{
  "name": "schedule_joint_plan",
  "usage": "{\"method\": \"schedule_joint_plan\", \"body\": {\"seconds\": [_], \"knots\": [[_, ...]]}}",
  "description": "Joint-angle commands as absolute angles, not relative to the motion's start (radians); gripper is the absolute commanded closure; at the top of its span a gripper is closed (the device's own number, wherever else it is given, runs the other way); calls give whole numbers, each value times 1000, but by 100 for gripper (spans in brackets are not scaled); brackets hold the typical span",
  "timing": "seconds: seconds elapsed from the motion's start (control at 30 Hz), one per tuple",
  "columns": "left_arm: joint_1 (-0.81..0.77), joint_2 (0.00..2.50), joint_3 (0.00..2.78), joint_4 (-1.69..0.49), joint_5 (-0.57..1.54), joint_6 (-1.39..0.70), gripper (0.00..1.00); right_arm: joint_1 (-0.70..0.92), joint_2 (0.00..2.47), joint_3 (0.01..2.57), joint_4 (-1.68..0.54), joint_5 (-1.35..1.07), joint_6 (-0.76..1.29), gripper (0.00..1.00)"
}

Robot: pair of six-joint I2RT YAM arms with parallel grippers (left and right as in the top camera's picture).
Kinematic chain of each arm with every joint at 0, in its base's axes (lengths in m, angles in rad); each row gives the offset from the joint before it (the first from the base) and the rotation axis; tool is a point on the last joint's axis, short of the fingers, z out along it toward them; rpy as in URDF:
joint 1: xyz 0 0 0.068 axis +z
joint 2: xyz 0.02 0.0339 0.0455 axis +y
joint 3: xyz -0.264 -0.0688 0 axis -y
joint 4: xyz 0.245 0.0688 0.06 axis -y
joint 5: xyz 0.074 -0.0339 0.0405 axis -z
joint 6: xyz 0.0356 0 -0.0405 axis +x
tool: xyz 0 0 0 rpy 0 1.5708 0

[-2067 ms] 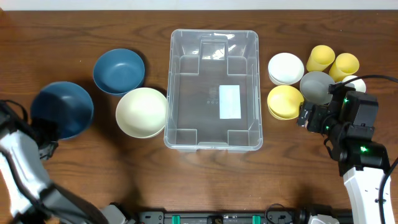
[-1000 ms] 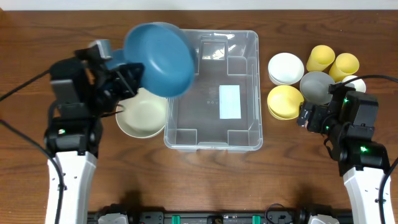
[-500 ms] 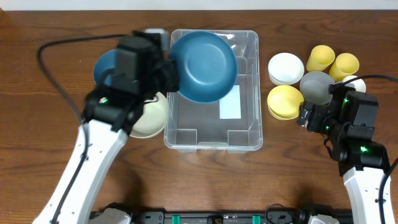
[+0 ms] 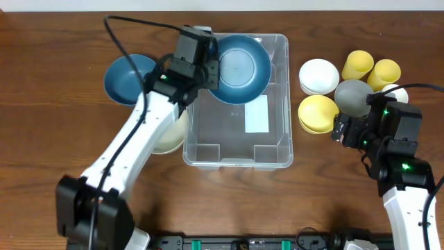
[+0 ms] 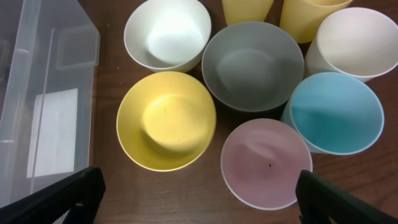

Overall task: Pack container
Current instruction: 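Carry the blue bowl over the clear container with the left gripper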

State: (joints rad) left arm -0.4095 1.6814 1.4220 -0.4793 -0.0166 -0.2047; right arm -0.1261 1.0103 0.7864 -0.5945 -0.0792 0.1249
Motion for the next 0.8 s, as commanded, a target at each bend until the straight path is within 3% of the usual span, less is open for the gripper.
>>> {"method": "schedule_joint_plan", "body": {"seconds": [0.0,0.77], "knots": [[-412,1708,1451,-449,-38,-191,94,-130,1007,799,-596,-86,118,1],[-476,1876,1451,-356,-80,-191,94,-130,1007,799,-596,-86,118,1]]}}
